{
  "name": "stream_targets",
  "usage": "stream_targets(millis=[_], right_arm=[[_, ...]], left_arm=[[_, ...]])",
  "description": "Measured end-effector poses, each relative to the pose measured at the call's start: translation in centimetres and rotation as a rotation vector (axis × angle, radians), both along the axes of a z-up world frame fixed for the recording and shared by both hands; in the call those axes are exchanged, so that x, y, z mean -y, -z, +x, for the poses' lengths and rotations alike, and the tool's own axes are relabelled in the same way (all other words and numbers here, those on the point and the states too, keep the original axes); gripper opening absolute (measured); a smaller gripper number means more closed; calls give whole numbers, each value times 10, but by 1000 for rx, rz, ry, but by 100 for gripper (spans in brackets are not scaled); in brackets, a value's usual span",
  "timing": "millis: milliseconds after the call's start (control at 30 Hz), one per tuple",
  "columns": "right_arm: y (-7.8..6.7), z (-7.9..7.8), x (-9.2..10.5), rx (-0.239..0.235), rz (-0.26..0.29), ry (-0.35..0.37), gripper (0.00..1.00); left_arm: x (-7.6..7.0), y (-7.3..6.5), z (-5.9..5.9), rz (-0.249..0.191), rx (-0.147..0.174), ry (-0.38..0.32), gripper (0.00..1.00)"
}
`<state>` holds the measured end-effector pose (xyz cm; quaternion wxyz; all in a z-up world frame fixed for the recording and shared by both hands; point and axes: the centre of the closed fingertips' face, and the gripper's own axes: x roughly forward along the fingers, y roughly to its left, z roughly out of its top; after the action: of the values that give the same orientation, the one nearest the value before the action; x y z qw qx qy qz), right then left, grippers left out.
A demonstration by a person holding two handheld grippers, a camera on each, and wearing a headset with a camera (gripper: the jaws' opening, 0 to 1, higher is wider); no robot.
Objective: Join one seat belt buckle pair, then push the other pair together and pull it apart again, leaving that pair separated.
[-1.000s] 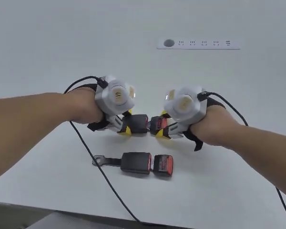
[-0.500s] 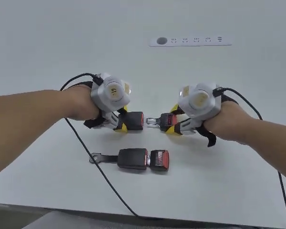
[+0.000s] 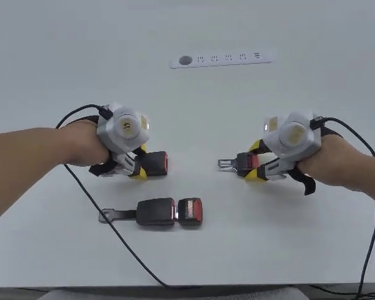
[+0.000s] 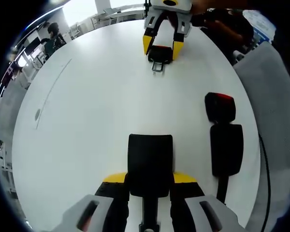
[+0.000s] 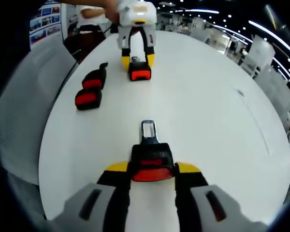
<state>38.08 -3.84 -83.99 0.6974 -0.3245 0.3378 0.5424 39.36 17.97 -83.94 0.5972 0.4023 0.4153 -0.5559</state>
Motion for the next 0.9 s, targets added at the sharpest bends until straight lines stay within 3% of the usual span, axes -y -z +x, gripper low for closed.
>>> stream_targets(millis=[367, 467, 600, 733, 800, 833, 900], right_arm=[[-6, -3, 25, 28, -68, 5, 37], [-7, 1, 27, 33, -66, 58, 42], [-9, 3, 29, 65, -65, 73, 49], [-9, 3, 34, 62, -49, 118, 59], [-10, 2, 38, 59, -38, 141, 60], [-13, 1, 40, 58, -24, 165, 60], [-18, -2, 41, 58, -1, 205, 62]], left_arm=[[0, 0, 1, 22, 11, -18, 33], [2, -2, -1, 45, 49, 32, 33], [2, -2, -1, 63, 68, 20, 33], [-3, -4, 0, 89, 96, 15, 38], [-4, -9, 6, 67, 124, -18, 41], [-5, -13, 9, 49, 132, -69, 41], [-11, -20, 8, 40, 149, -84, 45]])
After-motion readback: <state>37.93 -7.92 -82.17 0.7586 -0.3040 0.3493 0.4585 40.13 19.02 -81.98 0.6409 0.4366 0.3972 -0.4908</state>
